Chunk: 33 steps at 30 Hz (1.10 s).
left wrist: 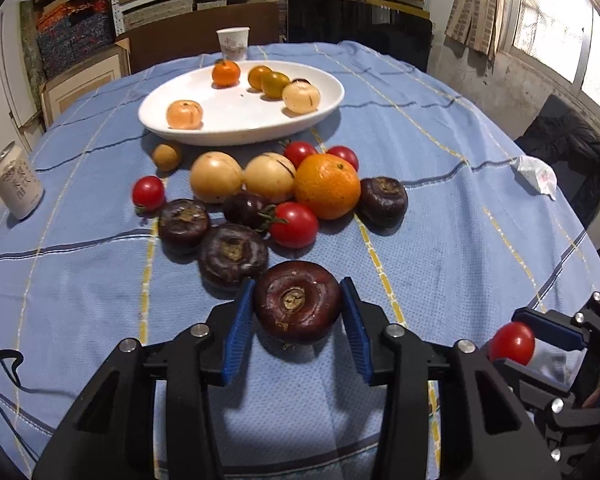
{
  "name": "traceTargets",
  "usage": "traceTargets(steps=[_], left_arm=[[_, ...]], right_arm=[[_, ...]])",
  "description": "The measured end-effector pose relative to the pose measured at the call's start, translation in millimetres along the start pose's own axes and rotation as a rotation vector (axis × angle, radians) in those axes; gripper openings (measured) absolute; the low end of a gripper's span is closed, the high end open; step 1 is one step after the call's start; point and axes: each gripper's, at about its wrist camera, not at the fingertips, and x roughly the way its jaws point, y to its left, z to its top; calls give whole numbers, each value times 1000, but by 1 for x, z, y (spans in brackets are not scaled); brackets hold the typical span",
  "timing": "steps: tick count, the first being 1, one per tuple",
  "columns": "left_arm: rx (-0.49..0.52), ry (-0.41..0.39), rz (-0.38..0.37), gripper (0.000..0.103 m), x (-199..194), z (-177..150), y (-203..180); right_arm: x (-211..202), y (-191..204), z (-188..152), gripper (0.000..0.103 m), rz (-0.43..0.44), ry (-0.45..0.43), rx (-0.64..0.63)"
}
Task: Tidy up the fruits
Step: 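Grasp a red tomato with the right tool while the left grasps a dark purple fruit, then carry the tomato and dark purple fruit over the white plate and open both tools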
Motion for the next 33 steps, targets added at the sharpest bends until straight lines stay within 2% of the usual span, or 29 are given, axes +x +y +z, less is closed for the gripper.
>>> traceTargets(steps=[7,13,22,27,33], left_arm=[[-69,-56,-15,42,-36,-2,28],[-88,-156,1,42,-87,2,55],[-103,-233,9,42,-132,36,91],[-98,-231,0,42,-123,71,96],[-126,-184,-1,42,-71,128,102]], right_arm=[[-1,-7,6,31,-22,-12,29],[-7,-20,14,31,-53,-39,67],[-29,-37,73,31,-51,-182,61],[-27,-42,117,31,-52,-236,31],[11,-52,171,31,-31,-225,21]])
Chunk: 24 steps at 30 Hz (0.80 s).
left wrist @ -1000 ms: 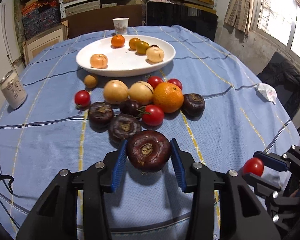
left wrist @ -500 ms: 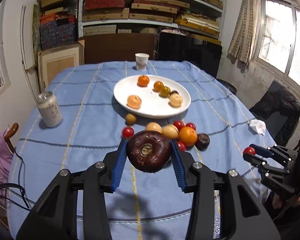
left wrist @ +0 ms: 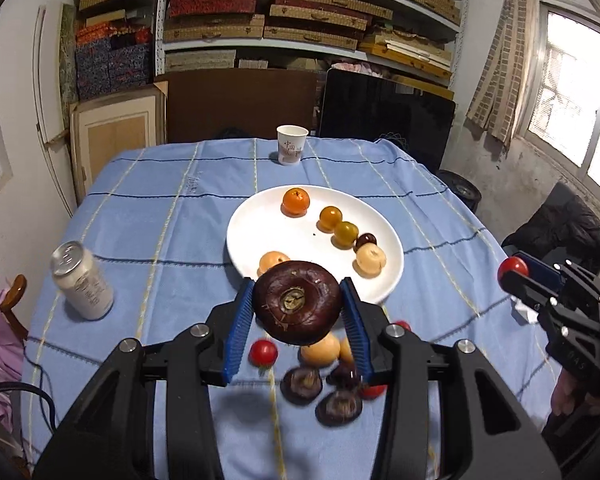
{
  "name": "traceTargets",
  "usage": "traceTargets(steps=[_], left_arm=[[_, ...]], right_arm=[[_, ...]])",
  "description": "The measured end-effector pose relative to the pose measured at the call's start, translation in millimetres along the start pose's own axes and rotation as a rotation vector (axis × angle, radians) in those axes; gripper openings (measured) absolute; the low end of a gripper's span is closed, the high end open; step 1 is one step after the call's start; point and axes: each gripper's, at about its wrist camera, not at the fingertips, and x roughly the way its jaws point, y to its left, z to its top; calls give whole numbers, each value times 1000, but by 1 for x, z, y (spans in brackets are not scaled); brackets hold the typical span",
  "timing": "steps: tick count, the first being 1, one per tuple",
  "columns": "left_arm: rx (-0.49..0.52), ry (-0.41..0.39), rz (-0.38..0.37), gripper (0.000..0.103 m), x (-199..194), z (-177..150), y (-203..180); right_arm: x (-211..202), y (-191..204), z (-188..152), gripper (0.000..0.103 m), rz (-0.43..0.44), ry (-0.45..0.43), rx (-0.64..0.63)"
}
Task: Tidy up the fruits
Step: 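Carry the tomato and dark purple fruit over the white plate and open both tools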
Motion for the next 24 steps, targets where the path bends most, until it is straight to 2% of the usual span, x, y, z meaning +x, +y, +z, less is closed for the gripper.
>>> traceTargets(steps=[4,8,14,16,21,22,24], left_arm=[[-30,36,2,42,53,31,3],[-50,84,8,42,112,59,9],[-110,169,28,42,184,69,27],[-105,172,46,43,194,67,30],[-109,138,77,63,195,64,35],[-107,130,87,68,192,65,35],[-114,112,91,69,180,65,35]], right_arm=[[56,0,17,31,27,73,-6],[102,8,18,31,33,105,-46],[157,12,19,31,63,133,-55],[169,17,19,31,56,139,-77],[168,21,17,48,14,109,-100],[165,20,17,49,4,105,-100],[156,15,18,49,14,101,-84]])
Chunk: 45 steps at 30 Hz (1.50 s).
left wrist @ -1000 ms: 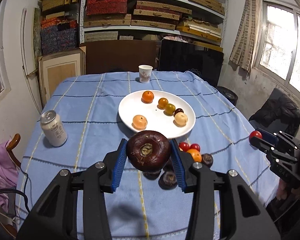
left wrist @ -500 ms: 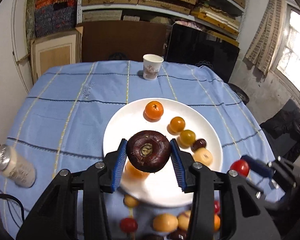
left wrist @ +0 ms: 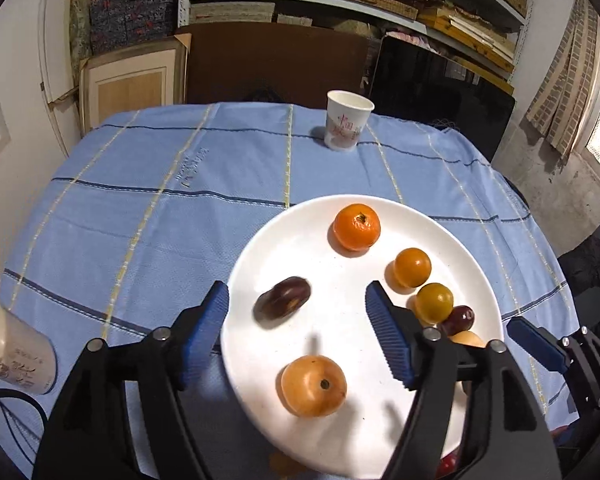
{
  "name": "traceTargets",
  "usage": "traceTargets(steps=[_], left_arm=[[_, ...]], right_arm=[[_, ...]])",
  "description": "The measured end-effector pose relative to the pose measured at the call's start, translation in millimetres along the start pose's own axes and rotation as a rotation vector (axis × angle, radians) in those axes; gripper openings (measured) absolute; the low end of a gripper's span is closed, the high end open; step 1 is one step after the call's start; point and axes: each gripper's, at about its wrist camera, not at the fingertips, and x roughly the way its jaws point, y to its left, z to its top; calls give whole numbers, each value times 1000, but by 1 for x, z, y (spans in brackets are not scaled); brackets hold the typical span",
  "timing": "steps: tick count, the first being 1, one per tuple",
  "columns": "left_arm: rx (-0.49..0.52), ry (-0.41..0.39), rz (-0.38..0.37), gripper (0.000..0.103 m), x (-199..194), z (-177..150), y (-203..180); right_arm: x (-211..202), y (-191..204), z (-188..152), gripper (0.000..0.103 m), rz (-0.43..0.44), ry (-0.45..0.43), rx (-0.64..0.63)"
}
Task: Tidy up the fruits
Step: 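Carry the tomato and dark purple fruit over the white plate and open both tools, then grasp a dark purple fruit with the right tool while the left grasps another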
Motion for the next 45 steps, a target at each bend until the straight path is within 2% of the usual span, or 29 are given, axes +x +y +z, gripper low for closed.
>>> traceTargets(steps=[3,5,8,12,16,20,24,25,30,36,41,45], left_arm=[[-7,-26,-18,74,-32,-11,4],[-9,-51,-31,82,-57,-26,8],[18,-62,-50,84,-90,-59,9],[102,-40,-53,84,-119,-113,3],[115,9,-77,84,-133,-163,3],[113,23,-51,84,-142,-192,4],[128,45,-13,84,-137,-205,2],[138,55,-9,84,-134,-208,1],[196,67,-1,84,-126,-211,-16],[240,88,-20,84,-112,-211,-40],[288,97,33,84,-99,-217,-55],[296,90,33,81,-95,-217,-61]], right_arm=[[-29,-8,-7,49,1,-18,22],[-49,-14,-17,50,13,-12,37],[-78,-19,-45,57,19,13,60],[-102,-11,-93,57,14,86,73],[-103,3,-125,56,2,139,50],[-86,5,-129,56,7,180,69],[-66,15,-127,55,-27,211,32],[-63,15,-127,43,-12,222,43],[-72,21,-131,42,-3,222,39],[-123,37,-146,42,43,173,32],[-147,42,-158,42,66,154,55],[-153,41,-161,42,65,148,72]])
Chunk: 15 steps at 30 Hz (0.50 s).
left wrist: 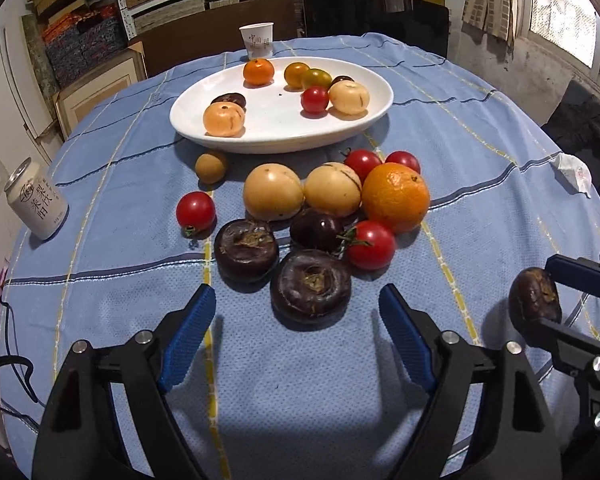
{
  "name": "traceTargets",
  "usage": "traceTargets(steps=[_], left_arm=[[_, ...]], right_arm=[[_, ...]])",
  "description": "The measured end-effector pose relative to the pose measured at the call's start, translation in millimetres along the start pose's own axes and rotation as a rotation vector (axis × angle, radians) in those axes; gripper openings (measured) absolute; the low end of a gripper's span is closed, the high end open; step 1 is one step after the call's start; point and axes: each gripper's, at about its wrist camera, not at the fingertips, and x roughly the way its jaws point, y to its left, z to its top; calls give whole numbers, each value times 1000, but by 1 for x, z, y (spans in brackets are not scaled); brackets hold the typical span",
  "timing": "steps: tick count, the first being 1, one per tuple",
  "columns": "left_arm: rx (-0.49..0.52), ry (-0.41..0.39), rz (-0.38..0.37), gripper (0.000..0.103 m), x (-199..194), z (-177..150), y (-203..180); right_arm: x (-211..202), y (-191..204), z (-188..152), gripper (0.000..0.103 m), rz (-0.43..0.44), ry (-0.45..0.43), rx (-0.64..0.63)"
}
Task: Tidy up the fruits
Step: 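Grasp a dark purple fruit with the right tool while the left grasps another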
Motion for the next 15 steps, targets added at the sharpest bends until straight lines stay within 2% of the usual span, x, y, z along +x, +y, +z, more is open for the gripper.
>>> traceTargets(steps=[3,9,12,14,15], left_arm=[[2,14,19,80,8,0,-1],[-7,32,13,70,17,1,-1],[-21,29,3,57,19,3,0],[-14,25,-27,43,18,3,-1],[-13,18,-16,43,16,2,-1]], right_arm=[[-1,0,-1,42,3,-5,6],[0,3,-3,42,17,-5,3],[0,2,-3,42,20,-3,11],[0,2,-3,42,22,-5,18],[0,1,-3,42,21,-5,19]])
